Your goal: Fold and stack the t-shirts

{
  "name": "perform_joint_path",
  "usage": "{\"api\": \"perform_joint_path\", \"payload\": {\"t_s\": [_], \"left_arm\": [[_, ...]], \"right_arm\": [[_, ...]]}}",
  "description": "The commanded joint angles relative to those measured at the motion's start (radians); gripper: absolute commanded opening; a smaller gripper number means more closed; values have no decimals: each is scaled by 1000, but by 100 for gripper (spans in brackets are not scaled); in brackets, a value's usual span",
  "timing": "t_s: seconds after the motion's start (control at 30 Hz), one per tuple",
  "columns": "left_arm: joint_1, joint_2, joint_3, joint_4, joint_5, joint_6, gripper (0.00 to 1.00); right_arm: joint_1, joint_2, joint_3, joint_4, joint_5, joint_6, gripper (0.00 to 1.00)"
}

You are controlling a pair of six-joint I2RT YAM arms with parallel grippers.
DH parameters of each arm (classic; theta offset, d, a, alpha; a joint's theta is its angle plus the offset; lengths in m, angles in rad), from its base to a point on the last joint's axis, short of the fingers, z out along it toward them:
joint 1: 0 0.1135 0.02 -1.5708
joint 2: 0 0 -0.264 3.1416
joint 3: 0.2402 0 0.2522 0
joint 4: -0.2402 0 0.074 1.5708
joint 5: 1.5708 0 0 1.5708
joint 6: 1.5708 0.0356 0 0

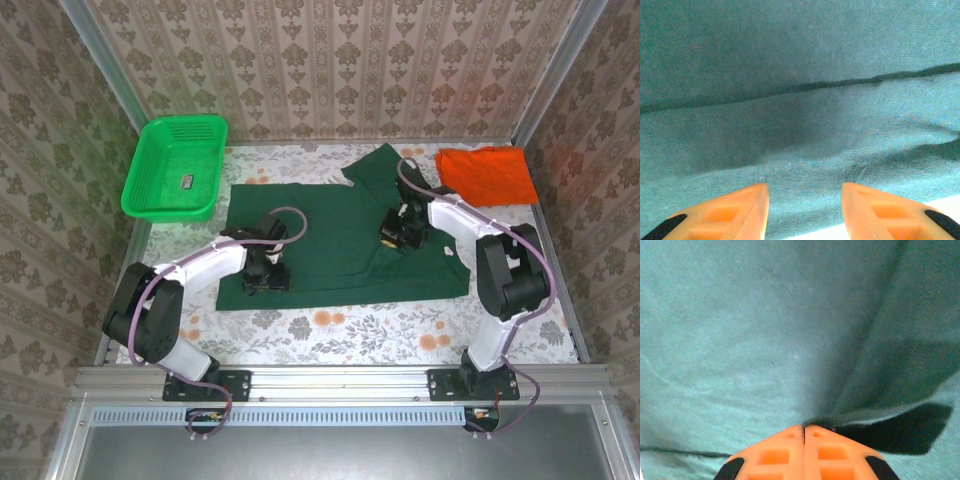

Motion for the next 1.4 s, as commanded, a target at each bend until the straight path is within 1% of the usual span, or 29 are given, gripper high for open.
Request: {"api": "perform_joint_path", "payload": {"t_s": [0.0,0.3,0.4,0.5,0.57,0.67,0.7,0.77,0.87,0.9,0.93,1.0,1.07,1.13,1.2,1.3,1.37], "left_arm": [[9,-39,-5,-11,-19,29,43],[14,-50,-12,-2,-35,41,46],[14,-53,-18,-2,-34,38,47],[14,-64,-29,-11,-34,34,47],[14,-83,-36,-13,-35,27,50],[14,-115,-52,-9,-32,14,56],[14,-124,-56,-8,-32,7,58],[14,-144,-60,0,-24,-5,58],[14,-172,-57,23,-5,-25,59],[14,-178,-57,35,10,-28,59],[12,-183,-55,50,30,-31,59],[12,-180,-56,58,24,-38,57],[23,-163,-65,55,3,-45,56],[42,-149,-83,58,-8,-62,55],[63,-138,-104,51,-38,-90,55],[106,-128,-143,38,-103,-132,55],[158,-127,-176,30,-131,-166,55]], "right_arm": [[21,62,99,-72,37,-17,0],[57,247,350,-152,49,-85,0],[67,305,422,-173,46,-124,5],[86,352,485,-199,23,-183,17],[96,362,507,-225,21,-218,30],[90,318,484,-236,24,-231,46],[86,292,470,-238,30,-228,48],[63,208,408,-213,29,-203,50],[4,50,255,-129,-20,-142,52],[-14,4,209,-112,-27,-125,51],[-44,-66,128,-82,-43,-98,50],[-103,-174,-22,-34,-75,-62,47],[-168,-269,-174,-11,-93,-50,41],[-225,-322,-290,5,-107,-63,38],[-274,-349,-368,15,-114,-80,38],[-331,-361,-432,29,-96,-96,38],[-366,-359,-466,29,-76,-98,38]]}}
